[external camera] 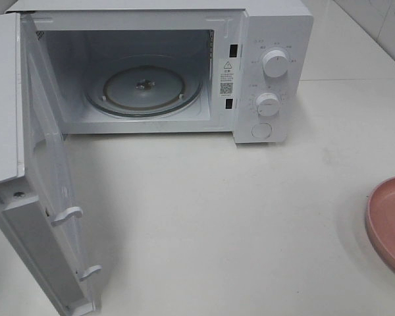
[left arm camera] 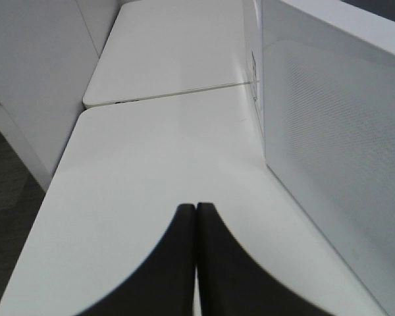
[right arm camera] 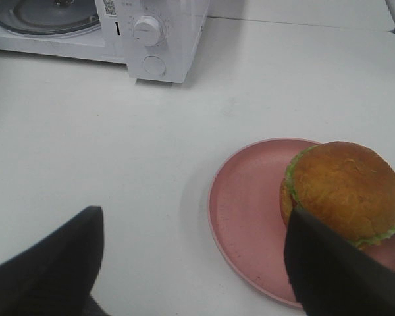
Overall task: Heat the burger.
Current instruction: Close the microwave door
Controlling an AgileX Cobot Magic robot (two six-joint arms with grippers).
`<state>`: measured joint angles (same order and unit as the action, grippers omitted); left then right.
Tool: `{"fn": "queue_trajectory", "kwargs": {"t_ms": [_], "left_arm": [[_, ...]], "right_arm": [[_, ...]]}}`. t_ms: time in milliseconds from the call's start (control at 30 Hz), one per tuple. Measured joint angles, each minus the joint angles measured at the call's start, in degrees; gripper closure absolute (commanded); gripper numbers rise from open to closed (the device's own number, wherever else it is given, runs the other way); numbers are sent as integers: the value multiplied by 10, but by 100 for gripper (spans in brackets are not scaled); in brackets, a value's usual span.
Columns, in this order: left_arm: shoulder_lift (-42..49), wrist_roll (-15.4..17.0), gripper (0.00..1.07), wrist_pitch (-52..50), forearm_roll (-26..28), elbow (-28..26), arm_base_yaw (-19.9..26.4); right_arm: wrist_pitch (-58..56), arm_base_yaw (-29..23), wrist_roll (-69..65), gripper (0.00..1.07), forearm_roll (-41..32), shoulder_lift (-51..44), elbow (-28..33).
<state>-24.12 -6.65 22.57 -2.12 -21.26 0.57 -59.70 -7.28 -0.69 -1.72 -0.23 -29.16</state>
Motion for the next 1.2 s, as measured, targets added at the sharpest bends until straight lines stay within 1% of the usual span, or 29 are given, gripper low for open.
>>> {"fn": "queue_trajectory", "kwargs": {"t_ms": [33, 100, 133, 167, 200, 267, 300, 333, 367, 400, 467, 533, 567, 600, 633, 667, 700, 733, 767, 800, 833, 900, 933, 967, 1000, 1033, 1100, 1167, 1200], "left_arm": [[0, 0, 107, 0, 0, 0, 0], [-24, 0, 107, -92, 21, 38, 0], [-24, 0, 107, -92, 21, 38, 0], [-41, 0, 107, -148, 35, 61, 0], [-41, 0, 107, -148, 35, 61, 0], [-62, 0, 107, -234, 40, 93, 0], [-62, 0, 107, -234, 40, 93, 0], [-78, 1, 107, -276, 40, 109, 0], [-78, 1, 107, -276, 40, 109, 0], [-98, 4, 107, -325, 41, 125, 0], [-109, 7, 107, -344, 41, 130, 0], [-146, 35, 107, -406, 38, 143, 0], [-146, 35, 107, -406, 38, 143, 0], [-170, 61, 107, -437, 25, 145, 0], [-170, 61, 107, -437, 25, 145, 0], [-193, 87, 107, -459, -6, 146, 0], [-204, 102, 107, -469, -30, 146, 0], [-204, 102, 107, -469, -30, 146, 0], [-226, 135, 107, -489, -92, 146, 0], [-237, 152, 107, -501, -126, 147, 0], [-237, 152, 107, -501, -126, 147, 0], [-280, 217, 107, -552, -241, 147, 0], [-280, 217, 107, -552, -241, 147, 0], [-294, 235, 107, -566, -265, 147, 0], [-294, 235, 107, -566, -265, 147, 0], [-320, 261, 107, -594, -301, 147, 0], [-330, 269, 107, -607, -312, 147, 0], [-375, 292, 107, -638, -352, 136, 0], [-375, 292, 107, -638, -352, 136, 0]], "right_arm": [[0, 0, 0, 33, 0, 0, 0], [0, 0, 0, 33, 0, 0, 0], [0, 0, 0, 33, 0, 0, 0], [0, 0, 0, 33, 0, 0, 0], [0, 0, 0, 33, 0, 0, 0], [0, 0, 0, 33, 0, 0, 0], [0, 0, 0, 33, 0, 0, 0], [0, 0, 1, 33, 0, 0, 0], [0, 0, 1, 33, 0, 0, 0], [0, 0, 1, 33, 0, 0, 0], [0, 0, 1, 33, 0, 0, 0], [0, 0, -1, 33, 0, 0, 0], [0, 0, -1, 33, 0, 0, 0], [0, 0, -4, 33, 0, 0, 0], [0, 0, -4, 33, 0, 0, 0], [0, 0, -5, 33, 0, 0, 0], [0, 0, -5, 33, 0, 0, 0], [0, 0, -5, 33, 0, 0, 0], [0, 0, -5, 33, 0, 0, 0], [0, 0, -5, 33, 0, 0, 0], [0, 0, -5, 33, 0, 0, 0], [0, 0, -5, 33, 0, 0, 0], [0, 0, -5, 33, 0, 0, 0], [0, 0, -5, 33, 0, 0, 0], [0, 0, -5, 33, 0, 0, 0], [0, 0, -5, 33, 0, 0, 0], [0, 0, -5, 33, 0, 0, 0], [0, 0, -5, 33, 0, 0, 0], [0, 0, -5, 33, 0, 0, 0]]}}
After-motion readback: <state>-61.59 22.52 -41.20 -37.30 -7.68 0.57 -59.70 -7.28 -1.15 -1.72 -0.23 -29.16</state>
